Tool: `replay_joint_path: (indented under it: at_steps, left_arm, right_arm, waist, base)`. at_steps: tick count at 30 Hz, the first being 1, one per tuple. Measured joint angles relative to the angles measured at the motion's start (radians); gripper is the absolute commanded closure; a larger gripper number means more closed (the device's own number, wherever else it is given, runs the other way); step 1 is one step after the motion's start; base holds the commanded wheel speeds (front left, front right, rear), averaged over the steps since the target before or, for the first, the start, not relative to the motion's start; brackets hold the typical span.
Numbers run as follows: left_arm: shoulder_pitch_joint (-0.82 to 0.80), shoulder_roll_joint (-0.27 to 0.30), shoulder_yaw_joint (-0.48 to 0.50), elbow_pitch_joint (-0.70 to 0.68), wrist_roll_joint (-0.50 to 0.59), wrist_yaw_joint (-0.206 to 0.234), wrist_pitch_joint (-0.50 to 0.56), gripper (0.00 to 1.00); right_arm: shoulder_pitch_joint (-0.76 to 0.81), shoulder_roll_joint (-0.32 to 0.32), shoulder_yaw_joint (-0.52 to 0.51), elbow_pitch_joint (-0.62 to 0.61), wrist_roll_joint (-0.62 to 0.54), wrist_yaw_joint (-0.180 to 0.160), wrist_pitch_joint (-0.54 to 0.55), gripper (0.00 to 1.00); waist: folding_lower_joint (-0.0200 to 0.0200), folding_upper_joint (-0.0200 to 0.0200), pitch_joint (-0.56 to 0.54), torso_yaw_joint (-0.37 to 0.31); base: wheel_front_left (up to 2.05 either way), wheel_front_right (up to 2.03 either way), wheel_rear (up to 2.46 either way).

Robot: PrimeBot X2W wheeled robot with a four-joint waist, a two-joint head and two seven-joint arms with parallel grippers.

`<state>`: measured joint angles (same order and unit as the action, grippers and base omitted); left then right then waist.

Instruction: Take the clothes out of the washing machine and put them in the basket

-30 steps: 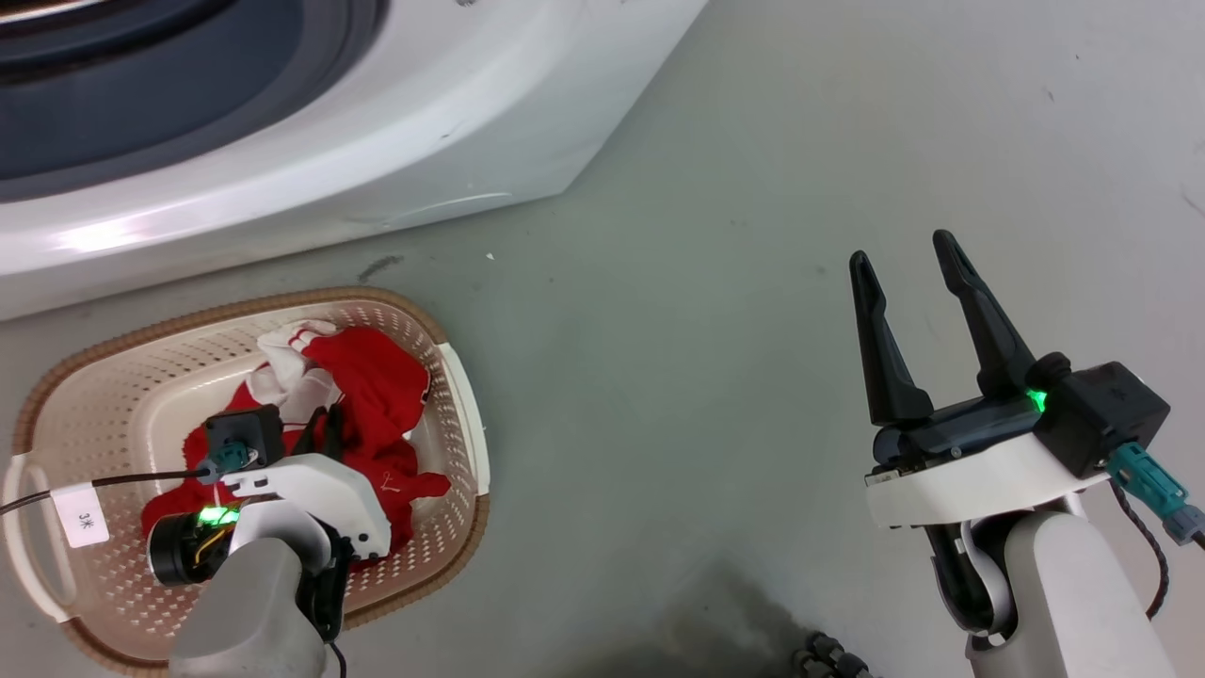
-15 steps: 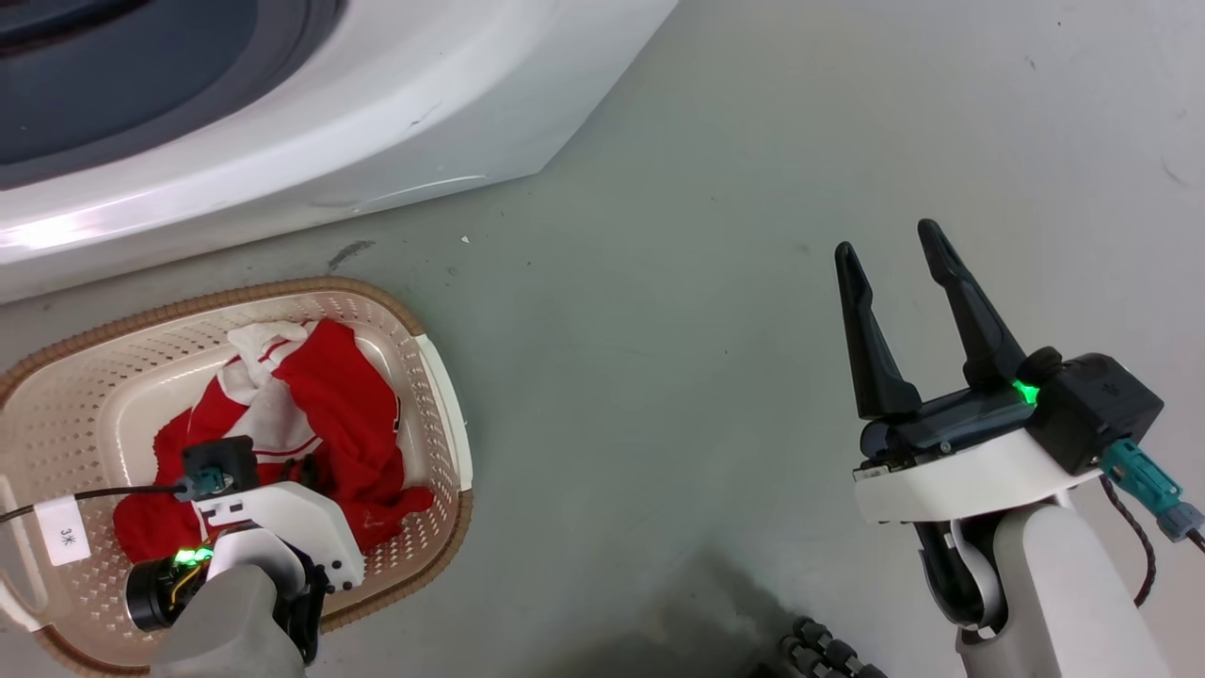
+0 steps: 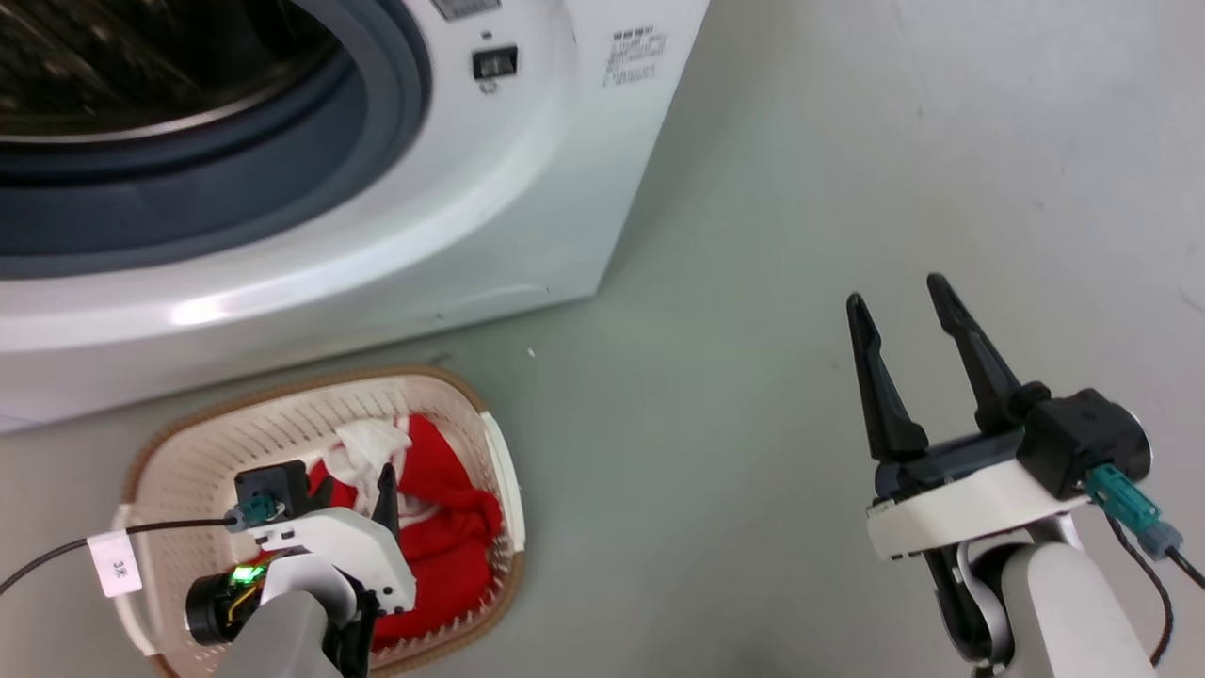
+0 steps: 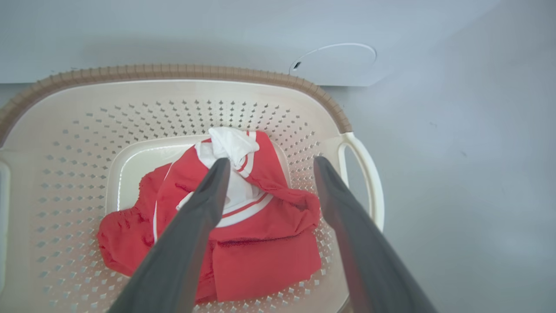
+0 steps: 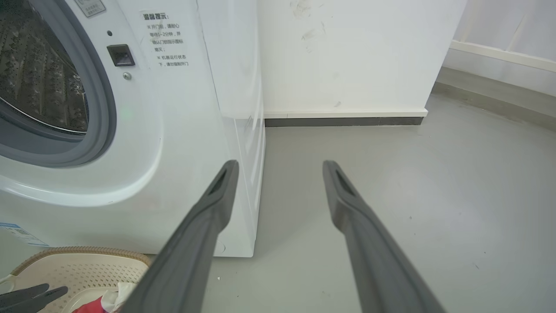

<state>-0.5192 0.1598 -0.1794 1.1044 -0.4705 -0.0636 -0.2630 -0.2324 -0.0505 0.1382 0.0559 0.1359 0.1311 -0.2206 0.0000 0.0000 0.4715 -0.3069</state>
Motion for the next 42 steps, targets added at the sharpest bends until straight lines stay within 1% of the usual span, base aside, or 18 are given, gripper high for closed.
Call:
replay_joint_path:
  at_steps: [11, 17, 23, 31, 33, 36, 42]
  left_arm:
    - [0.144, -0.047, 0.065, -0.257, 0.083, 0.008, 0.0, 0.0]
    - [0.21, -0.067, 0.106, -0.445, 0.138, 0.01, 0.0, 0.0]
    - [0.28, -0.077, 0.13, -0.636, 0.201, 0.012, 0.0, 0.0]
    - [0.354, -0.083, 0.125, -0.819, 0.269, 0.02, 0.0, 0.0]
    - [0.37, -0.077, 0.12, -0.851, 0.286, 0.021, 0.0, 0.0]
    - [0.398, -0.065, 0.113, -0.881, 0.31, 0.034, 0.0, 0.0]
    - [0.449, -0.05, 0.099, -0.936, 0.318, 0.042, 0.024, 0.0]
  right_arm:
    - [0.114, 0.0, -0.071, -0.026, -0.048, 0.0, 0.073, 0.0]
    - [0.168, 0.0, -0.11, -0.051, -0.058, 0.0, 0.107, 0.0]
    - [0.213, 0.0, -0.134, -0.072, -0.065, 0.0, 0.128, 0.0]
    - [0.287, 0.0, -0.164, -0.101, -0.069, 0.0, 0.159, 0.0]
    - [0.294, 0.0, -0.165, -0.11, -0.072, 0.0, 0.162, 0.0]
    - [0.305, 0.0, -0.168, -0.121, -0.077, 0.0, 0.169, 0.0]
    - [0.323, 0.0, -0.164, -0.128, -0.077, 0.0, 0.178, 0.0]
  waist:
    - [-0.0002, 0.0, -0.229, 0.085]
    - [-0.0003, 0.0, -0.322, 0.144]
    - [-0.0003, 0.0, -0.392, 0.197]
    - [-0.0003, 0.0, -0.47, 0.255]
    - [-0.0002, 0.0, -0.483, 0.266]
    - [-0.0002, 0.0, -0.499, 0.278]
    - [-0.0001, 0.0, -0.519, 0.297]
  base:
    - [0.0, 0.0, 0.0]
    - [0.0, 0.0, 0.0]
    - [0.0, 0.0, 0.0]
    - [0.0, 0.0, 0.0]
    - [0.0, 0.0, 0.0]
    - [0.0, 0.0, 0.0]
    - [0.0, 0.0, 0.0]
